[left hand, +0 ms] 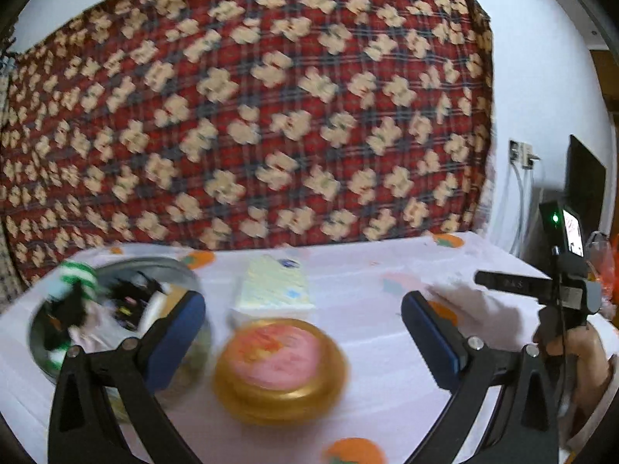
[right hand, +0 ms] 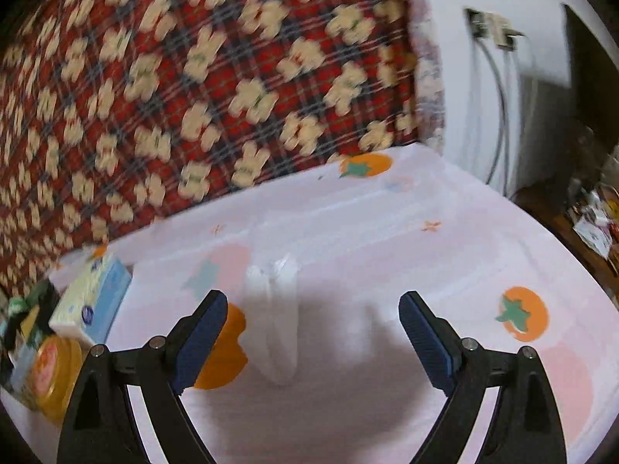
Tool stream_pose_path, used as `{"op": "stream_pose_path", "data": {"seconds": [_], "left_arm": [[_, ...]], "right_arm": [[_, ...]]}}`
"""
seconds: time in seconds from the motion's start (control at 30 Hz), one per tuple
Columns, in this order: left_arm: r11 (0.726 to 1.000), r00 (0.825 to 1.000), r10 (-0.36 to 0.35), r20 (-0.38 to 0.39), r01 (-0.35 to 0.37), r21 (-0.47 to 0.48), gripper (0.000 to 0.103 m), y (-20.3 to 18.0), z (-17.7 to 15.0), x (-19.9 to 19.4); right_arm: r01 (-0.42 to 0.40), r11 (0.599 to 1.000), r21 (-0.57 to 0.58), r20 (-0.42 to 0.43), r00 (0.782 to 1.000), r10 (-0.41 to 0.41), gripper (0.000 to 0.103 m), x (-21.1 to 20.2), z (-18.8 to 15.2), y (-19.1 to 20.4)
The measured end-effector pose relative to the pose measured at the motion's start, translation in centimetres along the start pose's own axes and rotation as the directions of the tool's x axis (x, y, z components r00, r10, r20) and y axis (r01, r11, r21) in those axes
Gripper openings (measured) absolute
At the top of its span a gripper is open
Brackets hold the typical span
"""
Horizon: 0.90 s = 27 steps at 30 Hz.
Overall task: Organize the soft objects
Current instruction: 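Move the right gripper down to the crumpled white paper towel, then close the right gripper on the white paper towel and lift it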
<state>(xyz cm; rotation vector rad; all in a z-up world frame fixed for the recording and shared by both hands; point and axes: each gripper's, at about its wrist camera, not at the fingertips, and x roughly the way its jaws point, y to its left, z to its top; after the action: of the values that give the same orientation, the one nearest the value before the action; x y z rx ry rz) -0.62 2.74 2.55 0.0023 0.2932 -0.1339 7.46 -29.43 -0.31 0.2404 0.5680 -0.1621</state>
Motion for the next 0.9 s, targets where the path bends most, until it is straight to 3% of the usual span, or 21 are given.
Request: {"op": "stream_pose_path", "data": {"seconds": [0.13,0.3,0.47,0.57,0.7,0.73,0.77,0.9], "left_arm": [[0.997,0.997,0.079,0.001,-0.079,-0.026,0.102,2.9,0.7,0.2],[0.992,0.995,0.095,-0.016,-0.096,-0.077,0.102,4.4,0.9,0.9],[0.995,0.997,0.058,-0.043,-0.061,-0.076,0.102,3.6,0.5,1.7],[0.998,0.997,0.023,-0.077,-0.028,-0.061,0.102,2.0,-0.2,2.6],[0.998,0.993,-0.043,-0.115,0.038,-0.040,0.102,-0.5,-0.2,3.5],[0.998,0.990,-0.059,-0.126,0.055,-0.036,0.102,-1.2,-0.2,3.8],[0.996,0.987,-0.081,-0.140,0.077,-0.033,0.102,-1.9,-0.1,4.1],[0.985,0.964,-0.174,-0.200,0.172,-0.024,0.102,-5.1,-0.2,5.8]], "right_arm": [[-0.021,0.997,-0.071,-0.064,0.998,0.016,0.092,1.6,0.0,1.4],[-0.033,0.993,-0.117,-0.101,0.995,0.021,0.091,2.7,0.0,2.5],[-0.052,0.992,-0.116,-0.117,0.992,0.039,0.090,2.5,-0.3,2.2],[-0.075,0.992,-0.103,-0.150,0.987,0.059,0.070,2.6,-0.6,1.9],[-0.100,0.986,-0.137,-0.223,0.972,0.068,0.054,3.6,-0.9,2.3],[-0.107,0.985,-0.136,-0.245,0.967,0.071,0.039,3.9,-0.9,2.3],[-0.114,0.985,-0.132,-0.261,0.962,0.077,0.032,4.2,-1.1,2.2],[-0.151,0.978,-0.147,-0.300,0.949,0.102,0.024,4.5,-1.2,1.8]]}}
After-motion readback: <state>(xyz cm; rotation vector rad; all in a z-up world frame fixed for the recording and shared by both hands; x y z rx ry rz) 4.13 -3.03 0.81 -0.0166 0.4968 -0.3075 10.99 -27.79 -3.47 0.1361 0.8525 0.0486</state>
